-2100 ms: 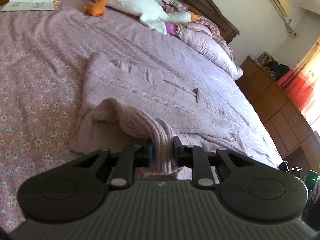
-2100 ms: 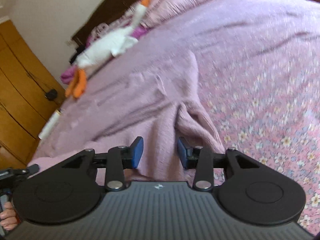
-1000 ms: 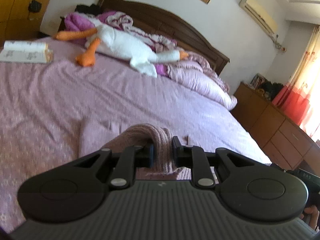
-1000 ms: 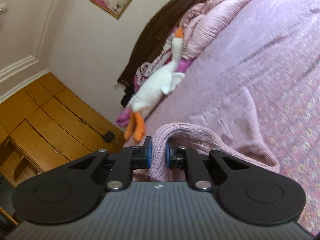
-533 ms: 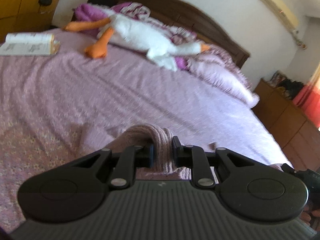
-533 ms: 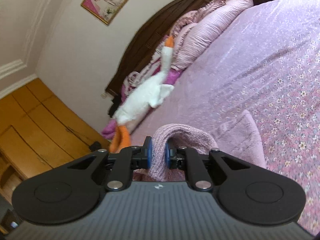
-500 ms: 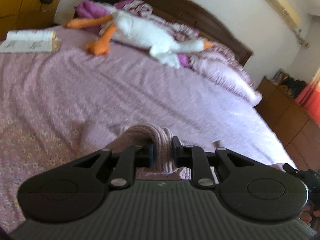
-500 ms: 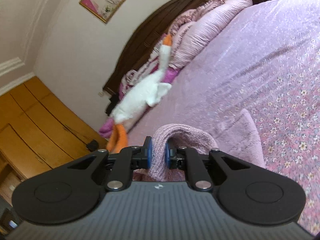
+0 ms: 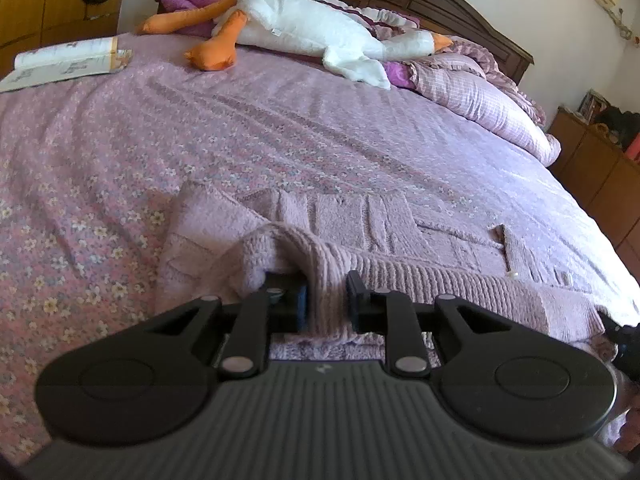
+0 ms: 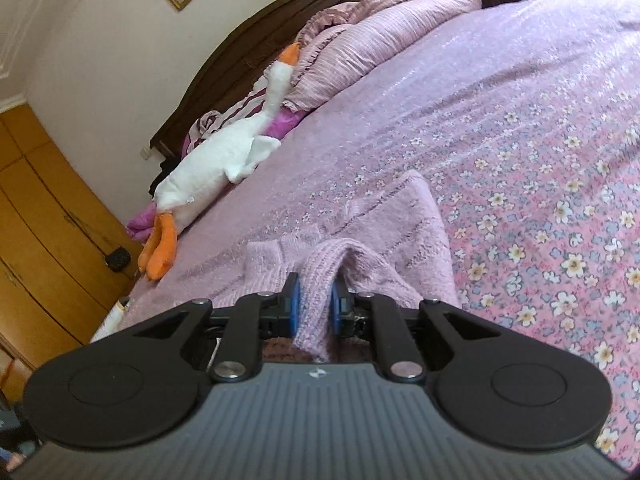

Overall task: Fold small clothes
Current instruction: 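Lift the hem with both tools, fold it over the body, open both, then move both open tools onto the new folded edge of the cardigan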

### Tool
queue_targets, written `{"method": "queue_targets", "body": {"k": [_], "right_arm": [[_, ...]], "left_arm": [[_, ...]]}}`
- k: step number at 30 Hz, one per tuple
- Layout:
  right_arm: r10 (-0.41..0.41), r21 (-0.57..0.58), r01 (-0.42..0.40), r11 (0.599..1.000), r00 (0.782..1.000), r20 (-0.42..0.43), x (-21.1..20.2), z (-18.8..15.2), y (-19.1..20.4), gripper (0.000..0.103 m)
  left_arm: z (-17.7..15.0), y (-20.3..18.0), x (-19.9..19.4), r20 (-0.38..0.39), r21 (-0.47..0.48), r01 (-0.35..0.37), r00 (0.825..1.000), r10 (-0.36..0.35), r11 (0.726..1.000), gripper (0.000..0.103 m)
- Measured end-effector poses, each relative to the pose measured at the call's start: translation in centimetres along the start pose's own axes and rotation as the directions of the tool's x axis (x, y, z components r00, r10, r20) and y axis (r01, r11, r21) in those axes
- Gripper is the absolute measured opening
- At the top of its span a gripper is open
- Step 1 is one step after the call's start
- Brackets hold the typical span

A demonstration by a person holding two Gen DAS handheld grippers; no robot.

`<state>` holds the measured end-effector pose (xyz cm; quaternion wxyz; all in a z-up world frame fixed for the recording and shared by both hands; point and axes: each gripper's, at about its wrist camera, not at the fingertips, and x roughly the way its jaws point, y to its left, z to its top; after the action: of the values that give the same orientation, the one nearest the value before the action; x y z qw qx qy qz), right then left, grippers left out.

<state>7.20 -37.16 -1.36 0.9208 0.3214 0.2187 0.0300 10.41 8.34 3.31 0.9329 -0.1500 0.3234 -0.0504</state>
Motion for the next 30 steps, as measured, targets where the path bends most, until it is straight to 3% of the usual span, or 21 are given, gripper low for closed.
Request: {"method": "queue_targets", "body": {"k": [4, 9, 12, 16, 18, 30], "right_arm": [[0.022, 0.011, -0.022, 1.000, 0.999, 0.025, 0.0, -0.5, -0.5, 0.017], [0.051, 0.041, -0.052, 0.998, 0.998, 0.030, -0.5, -0.4, -1.1, 0.020], [0.062, 0.068, -0.064, 0.996, 0.998, 0.027, -0.9, -0.3, -1.0, 0.029], [0.066, 0.101, -0.068, 0.993, 0.998, 0.026, -2.2, 0.4, -0.3, 0.058], [0.055, 0.098, -0.058, 0.993, 0.998, 0.035, -3.0, 0.5, -0.1, 0.063], [0.002, 0.119, -0.008, 0.993, 0.999, 0.044, -6.5, 0.1, -0.2, 0.063]], "left_arm": [[-0.1, -0.4, -0.1, -0.001, 0.007, -0.004, 1.000, 0.004, 1.000, 0.026], [-0.1, -1.0, -0.5, -0.018, 0.025, -0.021, 1.000, 0.022, 0.999, 0.037], [-0.1, -1.1, -0.9, -0.027, 0.026, -0.038, 0.999, 0.039, 0.999, 0.040], [0.2, -0.9, -1.9, -0.035, 0.034, -0.072, 0.997, 0.073, 0.997, 0.052], [0.3, -0.6, -2.5, -0.028, 0.015, -0.079, 0.996, 0.079, 0.997, 0.053], [0.4, 0.1, -5.1, -0.028, 0.010, -0.086, 0.996, 0.086, 0.996, 0.054]]}}
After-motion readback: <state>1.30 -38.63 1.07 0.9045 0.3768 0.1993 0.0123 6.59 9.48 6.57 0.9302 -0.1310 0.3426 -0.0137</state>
